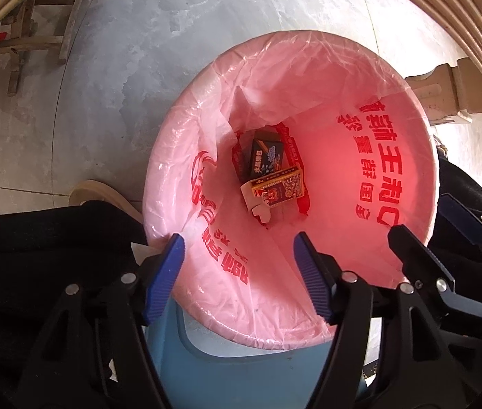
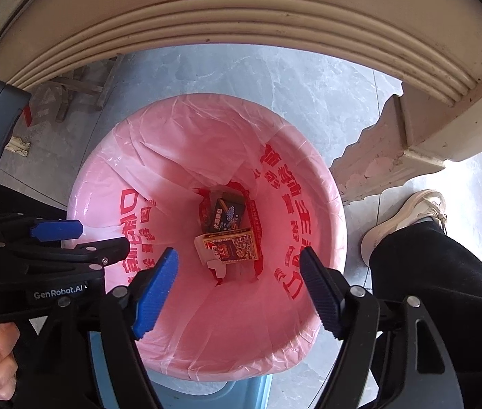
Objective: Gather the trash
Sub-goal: 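Open both tools to drop the boxes into the bin, then raise both tools back toward the table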
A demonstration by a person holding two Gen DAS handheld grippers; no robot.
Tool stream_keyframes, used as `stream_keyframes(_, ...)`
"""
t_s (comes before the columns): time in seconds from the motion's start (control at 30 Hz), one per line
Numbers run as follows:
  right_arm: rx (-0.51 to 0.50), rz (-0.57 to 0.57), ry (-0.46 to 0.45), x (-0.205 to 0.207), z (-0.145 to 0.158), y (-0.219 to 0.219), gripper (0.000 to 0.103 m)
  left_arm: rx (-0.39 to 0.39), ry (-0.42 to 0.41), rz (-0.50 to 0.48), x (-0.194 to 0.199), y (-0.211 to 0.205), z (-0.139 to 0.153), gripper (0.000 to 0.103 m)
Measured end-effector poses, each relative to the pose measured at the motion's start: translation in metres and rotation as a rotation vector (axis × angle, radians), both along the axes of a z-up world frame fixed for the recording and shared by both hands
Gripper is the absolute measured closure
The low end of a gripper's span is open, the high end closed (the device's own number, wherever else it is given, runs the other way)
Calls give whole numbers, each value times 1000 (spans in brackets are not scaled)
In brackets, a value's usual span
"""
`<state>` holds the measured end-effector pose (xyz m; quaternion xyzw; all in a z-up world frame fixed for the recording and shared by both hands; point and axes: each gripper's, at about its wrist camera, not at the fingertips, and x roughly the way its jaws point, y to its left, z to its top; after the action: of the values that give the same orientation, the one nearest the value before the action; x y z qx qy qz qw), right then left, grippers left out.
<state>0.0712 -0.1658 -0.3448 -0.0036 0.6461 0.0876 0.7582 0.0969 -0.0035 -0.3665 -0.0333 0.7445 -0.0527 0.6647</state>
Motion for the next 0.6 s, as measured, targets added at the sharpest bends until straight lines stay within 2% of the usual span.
stream_keyframes(0.1, 23, -2, -30, -3, 15, 1, 31, 10, -44, -3, -3, 2, 16, 35)
stream_keyframes(0.2, 38, 12, -92, -12, 45, 1, 31, 31, -113, -36, -11, 2, 48, 34)
stream_keyframes(0.23, 48, 15, -117, -17, 59, 1, 31, 37, -143, -51, -16, 3, 63, 33)
stream_keyframes(0.33, 93, 25, -195, -32, 106, 0, 20, 37, -230, -81, -28, 11, 116, 29)
stream_keyframes(0.4, 113, 32, -257, -39, 141, -2, 18, 23, -291, -77, -32, 18, 153, 26)
stream_keyframes(0.47, 126, 41, -312, -43, 175, -2, 9, 16, -350, -63, -33, 25, 188, 21)
stream_keyframes(0.6, 162, 57, -402, -44, 239, -4, 7, 12, -435, -41, -34, 32, 245, 20)
